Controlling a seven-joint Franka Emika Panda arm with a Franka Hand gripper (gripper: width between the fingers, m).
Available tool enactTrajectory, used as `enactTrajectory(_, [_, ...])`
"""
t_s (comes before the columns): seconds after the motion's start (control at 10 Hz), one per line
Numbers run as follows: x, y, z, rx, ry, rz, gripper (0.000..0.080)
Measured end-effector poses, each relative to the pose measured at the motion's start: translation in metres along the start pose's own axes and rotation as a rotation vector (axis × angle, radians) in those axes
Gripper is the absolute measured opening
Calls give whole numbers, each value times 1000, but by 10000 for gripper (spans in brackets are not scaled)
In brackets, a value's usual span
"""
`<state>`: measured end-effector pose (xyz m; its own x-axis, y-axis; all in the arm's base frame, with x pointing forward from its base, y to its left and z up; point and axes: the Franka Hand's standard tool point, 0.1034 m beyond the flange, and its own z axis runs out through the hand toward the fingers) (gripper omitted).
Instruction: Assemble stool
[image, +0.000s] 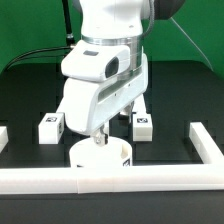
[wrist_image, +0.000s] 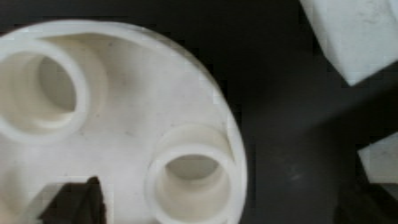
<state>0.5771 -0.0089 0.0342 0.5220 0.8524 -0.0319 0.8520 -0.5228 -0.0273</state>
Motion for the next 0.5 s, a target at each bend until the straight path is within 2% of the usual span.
enactTrajectory(0.5, [-6, -4, 17, 20, -13, 2, 650])
